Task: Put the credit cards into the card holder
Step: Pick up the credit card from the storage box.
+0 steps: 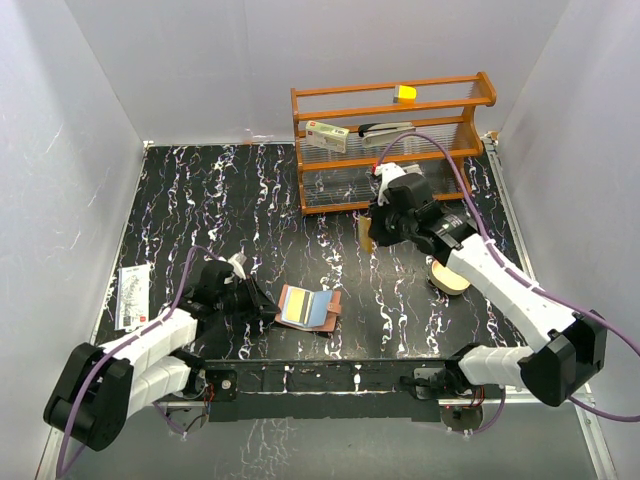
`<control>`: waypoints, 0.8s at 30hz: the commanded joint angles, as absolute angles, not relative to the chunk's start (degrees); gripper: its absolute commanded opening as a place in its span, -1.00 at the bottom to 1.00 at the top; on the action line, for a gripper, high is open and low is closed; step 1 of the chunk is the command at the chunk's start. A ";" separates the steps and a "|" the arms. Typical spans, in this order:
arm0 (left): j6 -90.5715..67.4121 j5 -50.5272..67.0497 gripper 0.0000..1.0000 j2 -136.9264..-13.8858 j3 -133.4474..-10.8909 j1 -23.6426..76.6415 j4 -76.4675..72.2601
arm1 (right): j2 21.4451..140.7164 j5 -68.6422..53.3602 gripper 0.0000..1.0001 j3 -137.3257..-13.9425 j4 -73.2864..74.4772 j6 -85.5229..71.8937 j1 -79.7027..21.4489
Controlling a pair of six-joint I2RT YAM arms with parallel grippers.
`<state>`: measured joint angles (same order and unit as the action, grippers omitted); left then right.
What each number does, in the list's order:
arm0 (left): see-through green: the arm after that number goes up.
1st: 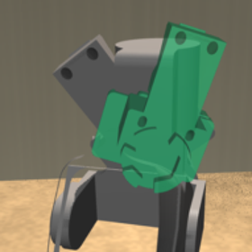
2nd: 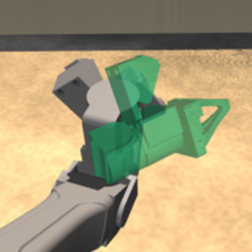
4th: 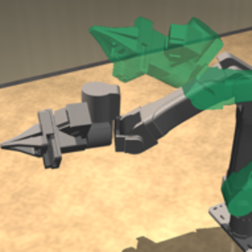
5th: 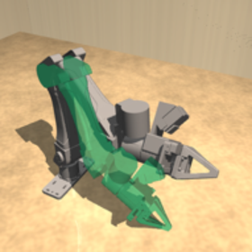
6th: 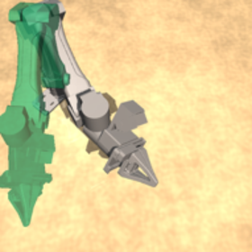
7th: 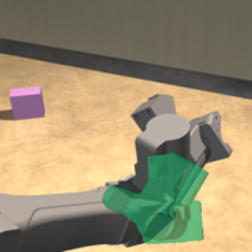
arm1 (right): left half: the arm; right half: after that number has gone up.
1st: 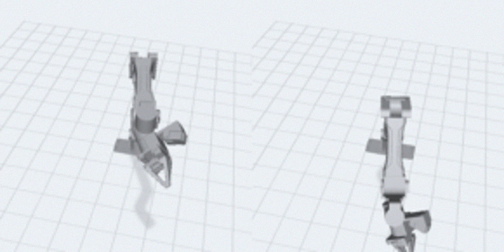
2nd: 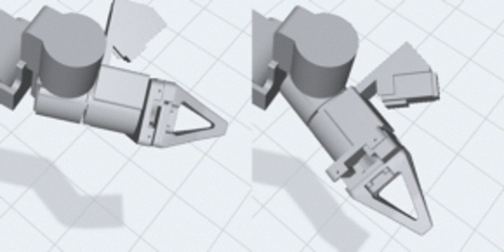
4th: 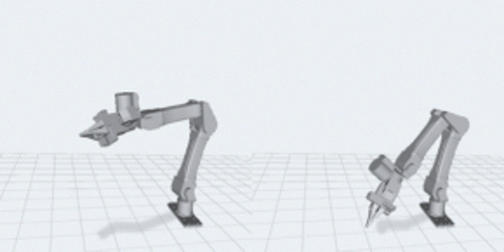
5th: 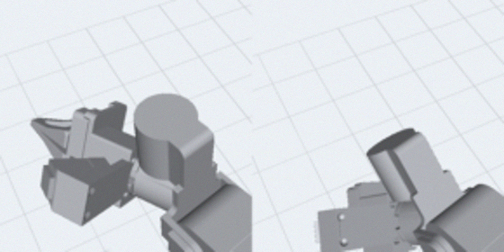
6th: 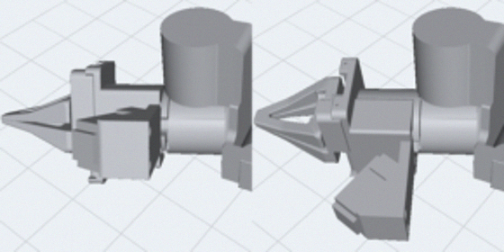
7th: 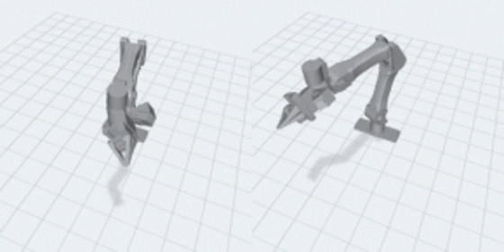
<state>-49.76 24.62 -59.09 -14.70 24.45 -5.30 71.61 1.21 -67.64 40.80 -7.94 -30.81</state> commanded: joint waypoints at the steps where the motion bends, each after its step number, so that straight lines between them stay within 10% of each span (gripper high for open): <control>1: -50.29 23.54 -0.62 -56.51 -17.47 24.43 -1.33 | 68.79 -9.66 -1.00 -64.04 26.20 -26.83 -33.72; 17: -48.93 21.49 0.19 -46.99 -31.76 24.43 12.13 | 69.11 -22.41 -1.00 -42.59 -9.26 -53.42 -41.21; 24: -55.91 31.74 0.24 -43.73 -29.10 24.43 -0.62 | 68.26 -27.01 -1.00 -38.56 -16.79 -55.47 -41.69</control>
